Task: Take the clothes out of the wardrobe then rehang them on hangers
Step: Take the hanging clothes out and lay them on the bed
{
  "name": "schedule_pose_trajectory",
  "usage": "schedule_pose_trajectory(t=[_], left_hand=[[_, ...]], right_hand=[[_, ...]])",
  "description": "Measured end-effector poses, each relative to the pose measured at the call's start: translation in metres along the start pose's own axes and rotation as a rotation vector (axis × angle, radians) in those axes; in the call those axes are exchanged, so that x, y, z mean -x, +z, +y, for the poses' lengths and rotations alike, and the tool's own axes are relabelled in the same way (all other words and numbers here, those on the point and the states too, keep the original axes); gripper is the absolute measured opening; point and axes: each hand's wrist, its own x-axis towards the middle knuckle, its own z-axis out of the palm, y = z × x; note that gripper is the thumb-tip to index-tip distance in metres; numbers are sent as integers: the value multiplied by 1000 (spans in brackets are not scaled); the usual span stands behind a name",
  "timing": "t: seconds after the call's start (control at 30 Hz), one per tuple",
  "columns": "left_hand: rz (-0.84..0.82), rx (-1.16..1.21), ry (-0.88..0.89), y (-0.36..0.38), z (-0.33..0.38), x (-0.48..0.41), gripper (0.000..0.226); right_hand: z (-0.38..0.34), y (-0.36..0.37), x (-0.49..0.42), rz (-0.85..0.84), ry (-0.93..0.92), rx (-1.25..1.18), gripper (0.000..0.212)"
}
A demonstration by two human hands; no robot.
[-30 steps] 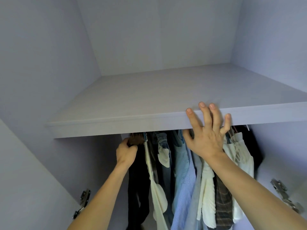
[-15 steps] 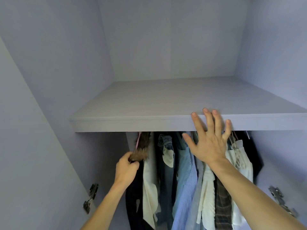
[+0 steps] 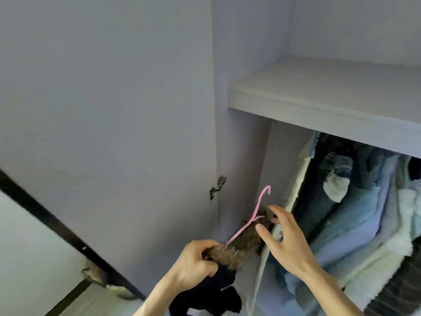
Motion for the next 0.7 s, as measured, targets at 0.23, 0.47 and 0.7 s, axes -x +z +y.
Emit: schedule_pose_trajectory(t=[0.23, 0.47, 0.7], left_hand=[[216, -63, -321, 4, -60, 136, 41], [779, 54, -546, 83, -83, 284, 18], [1136, 99, -596, 151, -70, 383, 20]], right_hand=[[-21, 104, 16, -522, -189, 61, 29], [-51, 174, 101, -842, -542, 75, 27], [-127, 194, 214, -916, -1043, -13, 31]])
